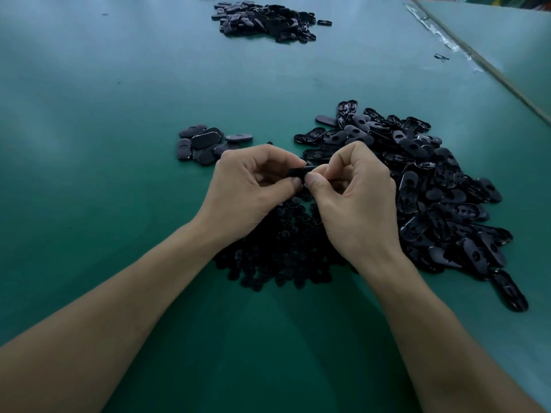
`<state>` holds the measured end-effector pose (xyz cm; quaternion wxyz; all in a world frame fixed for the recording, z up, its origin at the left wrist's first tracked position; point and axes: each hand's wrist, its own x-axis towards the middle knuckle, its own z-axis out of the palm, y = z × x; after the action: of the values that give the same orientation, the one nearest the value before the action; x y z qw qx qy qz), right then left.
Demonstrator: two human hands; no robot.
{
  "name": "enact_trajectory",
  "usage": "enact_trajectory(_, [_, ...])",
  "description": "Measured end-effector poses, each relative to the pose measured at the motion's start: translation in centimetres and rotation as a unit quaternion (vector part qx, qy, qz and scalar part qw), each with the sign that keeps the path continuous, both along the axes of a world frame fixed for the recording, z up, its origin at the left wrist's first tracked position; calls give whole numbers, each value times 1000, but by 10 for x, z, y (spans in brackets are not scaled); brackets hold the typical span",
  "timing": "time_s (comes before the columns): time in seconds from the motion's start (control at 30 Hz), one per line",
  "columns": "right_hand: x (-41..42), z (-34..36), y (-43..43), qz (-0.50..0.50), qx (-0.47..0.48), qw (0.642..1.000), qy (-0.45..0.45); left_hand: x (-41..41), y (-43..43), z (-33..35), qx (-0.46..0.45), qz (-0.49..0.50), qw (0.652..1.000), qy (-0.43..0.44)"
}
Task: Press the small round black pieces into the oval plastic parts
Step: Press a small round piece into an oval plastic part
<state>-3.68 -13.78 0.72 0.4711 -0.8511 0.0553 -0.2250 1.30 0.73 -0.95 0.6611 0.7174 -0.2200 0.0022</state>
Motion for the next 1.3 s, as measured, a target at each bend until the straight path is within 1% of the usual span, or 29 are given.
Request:
enact_trajectory(0.2, [-1, 0, 1, -13, 1, 1000, -26, -3, -2, 2, 4, 18, 1000, -2])
enact_trajectory(0.4, [-4, 2, 7, -23, -42, 997, -67, -2, -4, 1, 20, 39, 999, -18])
enact_trajectory(0.6, [-6, 2, 10, -12, -60, 996, -69, -2, -5, 0, 16, 53, 998, -24])
enact_trajectory(0.83, [-5, 3, 6, 6, -29, 997, -78, 0, -4, 0, 2, 47, 999, -17])
enact_trajectory(0.9, [-2, 3, 1, 9, -30, 997, -65, 0, -4, 0, -2, 38, 999, -13])
enact_trajectory(0.97, [0, 1, -4, 20, -40, 998, -32, 0, -3, -1, -11, 26, 1000, -8])
enact_trajectory(1.0, [1, 0, -6, 31, -32, 999, -20, 1, -3, -1, -14, 20, 1000, -5])
enact_trajectory(1.13, [5, 0, -13, 78, 62, 995, -5, 3, 0, -3, -33, 0, 999, 12])
enact_trajectory(1.3, [5, 0, -15, 91, 98, 991, -1, 5, 2, -4, -66, -8, 997, 29])
